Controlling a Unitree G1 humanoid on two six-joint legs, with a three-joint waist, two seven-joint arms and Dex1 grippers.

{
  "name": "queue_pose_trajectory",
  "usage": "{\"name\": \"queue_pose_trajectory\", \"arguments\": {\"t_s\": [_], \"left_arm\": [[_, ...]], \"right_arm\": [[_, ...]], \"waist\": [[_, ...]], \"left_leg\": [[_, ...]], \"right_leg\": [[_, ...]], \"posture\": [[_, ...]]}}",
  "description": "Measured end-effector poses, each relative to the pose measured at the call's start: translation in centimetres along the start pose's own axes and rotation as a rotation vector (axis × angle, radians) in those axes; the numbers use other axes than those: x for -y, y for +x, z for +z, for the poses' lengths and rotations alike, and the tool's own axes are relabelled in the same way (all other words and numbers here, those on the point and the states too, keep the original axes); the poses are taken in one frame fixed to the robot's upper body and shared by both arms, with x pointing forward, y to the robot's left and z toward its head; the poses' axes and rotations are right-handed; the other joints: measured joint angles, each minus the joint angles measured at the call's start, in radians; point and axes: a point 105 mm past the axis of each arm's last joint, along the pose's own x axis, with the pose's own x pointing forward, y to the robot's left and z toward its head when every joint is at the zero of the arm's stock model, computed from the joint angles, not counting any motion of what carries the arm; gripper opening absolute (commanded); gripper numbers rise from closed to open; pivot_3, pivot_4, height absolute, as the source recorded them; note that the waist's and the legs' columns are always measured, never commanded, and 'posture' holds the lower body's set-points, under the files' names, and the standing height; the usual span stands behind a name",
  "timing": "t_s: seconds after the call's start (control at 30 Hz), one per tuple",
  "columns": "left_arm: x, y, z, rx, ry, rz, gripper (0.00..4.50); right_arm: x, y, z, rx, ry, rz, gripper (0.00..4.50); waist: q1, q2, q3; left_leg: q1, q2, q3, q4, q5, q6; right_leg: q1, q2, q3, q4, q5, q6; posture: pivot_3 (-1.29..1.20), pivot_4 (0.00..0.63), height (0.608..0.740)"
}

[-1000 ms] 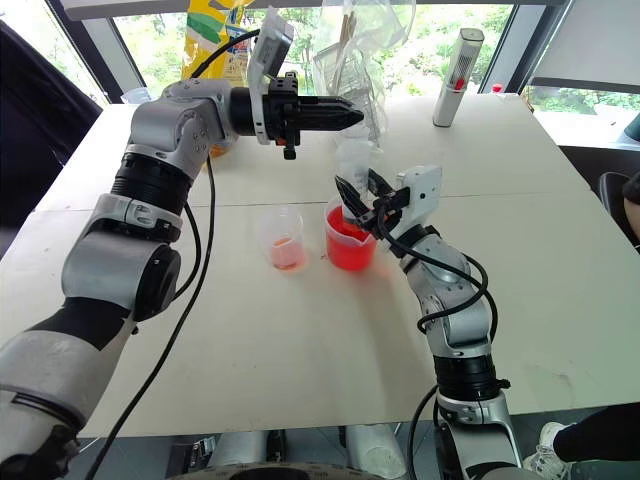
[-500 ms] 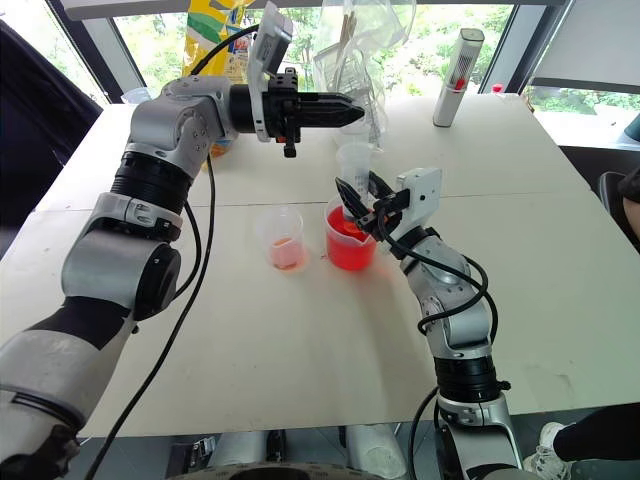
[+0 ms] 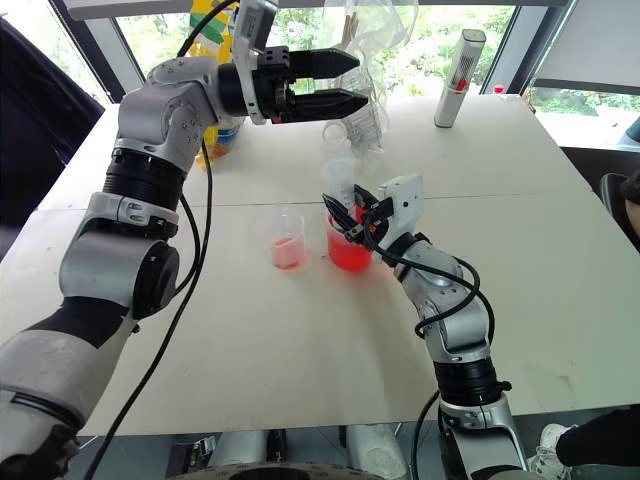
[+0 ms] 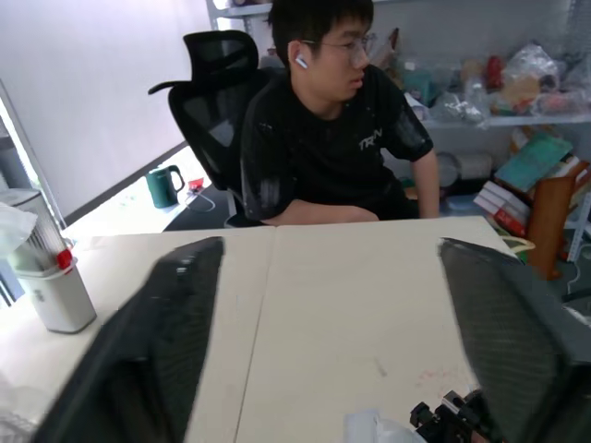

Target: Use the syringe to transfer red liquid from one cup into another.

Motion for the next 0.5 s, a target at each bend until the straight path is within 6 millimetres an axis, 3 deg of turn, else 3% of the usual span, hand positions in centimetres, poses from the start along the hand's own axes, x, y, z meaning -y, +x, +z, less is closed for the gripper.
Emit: {"name": "queue_pose_trajectory", "arguments": {"t_s": [0.17,0.27,0.4,0.5], "left_arm": [[-0.7,-1.5,0.7,0.022,0.0,0.038,4.4],[-1.4,-3.6,0.8,0.01,-0.005,0.09,4.4],[-1.5,-6.6,-0.3,-0.036,-0.014,0.134,4.4],[-0.9,-8.4,-2.3,-0.093,-0.044,0.138,4.4]], "right_arm": [[0.2,0.2,0.9,0.017,-0.02,-0.003,1.39],[0.4,0.4,1.3,0.024,-0.023,-0.007,1.39],[0.9,0.5,2.3,0.048,-0.017,-0.021,1.39],[1.2,0.5,3.9,0.097,-0.03,-0.036,1.39]], "waist": [[-0.003,0.0,0.0],[-0.004,0.0,0.0],[-0.002,0.0,0.0],[-0.001,0.0,0.0]], "left_leg": [[0.0,0.0,0.0,-0.001,0.0,0.0],[0.001,0.001,0.0,-0.001,0.0,0.0],[0.001,0.001,0.0,-0.001,0.0,-0.001],[0.0,0.001,0.0,-0.001,0.001,-0.002]], "right_leg": [[-0.001,0.001,0.0,0.0,0.0,0.0],[-0.001,0.001,0.0,0.001,0.0,0.0],[0.0,0.0,0.0,0.001,0.0,0.0],[0.0,-0.001,0.0,0.001,0.0,0.0]], "posture": [[0.0,0.15,0.739],[0.0,0.15,0.739],[0.0,0.15,0.739],[0.0,0.15,0.739]]}}
